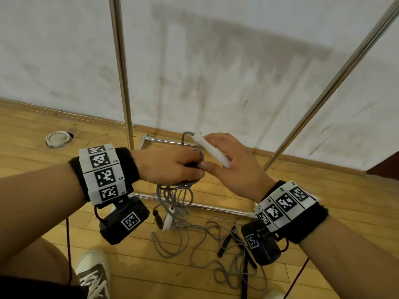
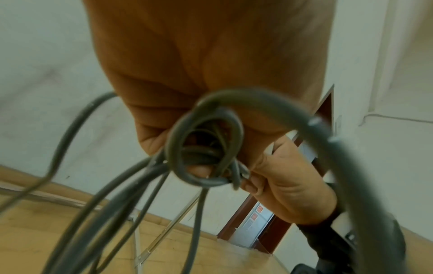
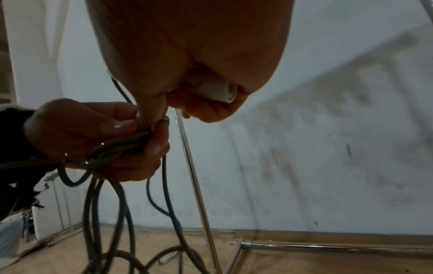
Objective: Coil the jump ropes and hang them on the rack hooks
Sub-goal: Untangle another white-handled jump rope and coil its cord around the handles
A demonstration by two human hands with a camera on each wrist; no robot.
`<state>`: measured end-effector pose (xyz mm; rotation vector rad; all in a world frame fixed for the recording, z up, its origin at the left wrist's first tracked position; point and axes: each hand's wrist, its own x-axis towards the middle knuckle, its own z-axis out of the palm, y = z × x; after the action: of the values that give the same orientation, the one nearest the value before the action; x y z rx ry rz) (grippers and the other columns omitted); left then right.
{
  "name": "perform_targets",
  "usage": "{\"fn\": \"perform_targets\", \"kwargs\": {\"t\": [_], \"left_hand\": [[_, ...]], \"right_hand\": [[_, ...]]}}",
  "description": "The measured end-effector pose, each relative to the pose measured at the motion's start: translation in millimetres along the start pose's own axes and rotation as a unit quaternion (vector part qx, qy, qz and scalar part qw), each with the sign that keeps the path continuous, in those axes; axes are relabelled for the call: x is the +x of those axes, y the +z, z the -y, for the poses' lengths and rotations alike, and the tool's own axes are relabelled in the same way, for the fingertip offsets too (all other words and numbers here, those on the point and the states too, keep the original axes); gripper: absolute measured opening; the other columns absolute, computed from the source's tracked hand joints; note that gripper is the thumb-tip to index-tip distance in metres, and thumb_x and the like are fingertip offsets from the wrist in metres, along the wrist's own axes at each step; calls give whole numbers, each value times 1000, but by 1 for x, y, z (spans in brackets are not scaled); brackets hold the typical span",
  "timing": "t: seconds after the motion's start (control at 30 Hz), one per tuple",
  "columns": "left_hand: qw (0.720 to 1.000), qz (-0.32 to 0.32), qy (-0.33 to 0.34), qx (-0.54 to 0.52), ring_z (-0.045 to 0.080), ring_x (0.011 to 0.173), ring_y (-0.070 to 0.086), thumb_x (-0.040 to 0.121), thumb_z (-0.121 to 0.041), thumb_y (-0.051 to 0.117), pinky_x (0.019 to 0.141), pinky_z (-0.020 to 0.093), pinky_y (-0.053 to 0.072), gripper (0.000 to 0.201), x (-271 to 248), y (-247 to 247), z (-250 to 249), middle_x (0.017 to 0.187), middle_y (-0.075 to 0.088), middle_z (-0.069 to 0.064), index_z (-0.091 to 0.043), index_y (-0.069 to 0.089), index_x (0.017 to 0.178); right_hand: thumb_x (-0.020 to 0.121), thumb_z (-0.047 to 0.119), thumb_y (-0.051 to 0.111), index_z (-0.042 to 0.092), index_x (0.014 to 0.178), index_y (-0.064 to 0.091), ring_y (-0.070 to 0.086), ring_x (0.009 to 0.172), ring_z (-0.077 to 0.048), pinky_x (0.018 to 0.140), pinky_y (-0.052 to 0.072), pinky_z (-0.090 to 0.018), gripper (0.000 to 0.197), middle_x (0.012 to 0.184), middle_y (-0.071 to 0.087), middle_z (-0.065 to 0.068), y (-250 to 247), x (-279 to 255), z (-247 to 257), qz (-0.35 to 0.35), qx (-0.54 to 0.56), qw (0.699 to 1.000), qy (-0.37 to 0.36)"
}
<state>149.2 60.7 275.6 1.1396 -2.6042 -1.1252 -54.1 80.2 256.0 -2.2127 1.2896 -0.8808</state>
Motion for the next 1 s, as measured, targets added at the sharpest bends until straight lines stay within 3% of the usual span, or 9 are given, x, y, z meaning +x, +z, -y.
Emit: {"fn": "perform_targets", "kwargs": {"t": [0.13,0.2,0.3,0.37,0.5,0.63,0.73,0.9,1.0], "left_hand": [[999,15,22,-28,14,59,45,100,-30,54,61,37,43,22,-1,-1,7,69,50,-1,-12,58,87],[998,21,26,-61,13,57,45,100,-27,56,58,33,41,17,-2,-4,10,66,49,-3,-16,61,87],[998,6,25,-57,8,52,48,97,-35,61,55,24,42,11,-3,-7,15,61,55,-10,-34,65,87],[999,0,20,-31,2,56,55,94,-41,64,56,17,45,3,-4,-9,17,67,63,-13,-39,65,92],[1000,-21,10,-11,-1,74,65,91,-44,67,67,11,48,18,-2,-10,21,84,69,-20,-40,65,108],[998,-21,-9,50,0,71,61,90,-50,66,62,17,45,19,-3,-15,30,80,66,-17,-38,65,105],[998,-34,-25,55,5,69,60,90,-52,64,64,25,47,16,-7,-21,40,81,66,-10,-41,64,103],[997,-12,6,82,3,69,57,82,-57,71,62,17,46,32,-4,-11,38,81,61,-19,-41,61,107],[996,-12,4,93,4,71,55,84,-50,73,64,20,44,37,2,-8,38,82,60,-16,-38,58,115]], "right_hand": [[86,33,72,21,111,71,54,111,0,91,42,-18,28,126,58,13,2,3,2,22,-27,999,-12],[88,35,70,21,99,71,56,107,-1,87,44,-20,18,121,62,12,1,1,2,33,-30,999,-10],[91,42,63,22,80,62,57,73,-6,62,40,-21,22,81,65,8,1,-3,1,67,-54,996,9],[90,47,62,22,78,60,54,62,-10,54,36,-23,28,67,61,4,-4,-2,0,79,-64,994,38],[85,43,70,25,79,63,54,57,-3,51,37,-16,21,62,60,11,-15,1,1,67,-60,994,58],[86,33,72,29,72,58,53,52,3,49,37,-10,20,60,60,25,-36,2,-3,45,-57,996,54],[86,34,71,23,73,61,50,48,0,48,36,-12,19,56,57,15,-57,-3,-14,19,-70,995,76],[87,37,69,27,76,60,50,50,-1,47,37,-12,18,59,58,14,-58,-10,-26,48,-90,990,102],[87,37,68,30,75,58,52,55,2,51,38,-9,17,65,59,28,-65,-10,-29,36,-113,987,110]]}}
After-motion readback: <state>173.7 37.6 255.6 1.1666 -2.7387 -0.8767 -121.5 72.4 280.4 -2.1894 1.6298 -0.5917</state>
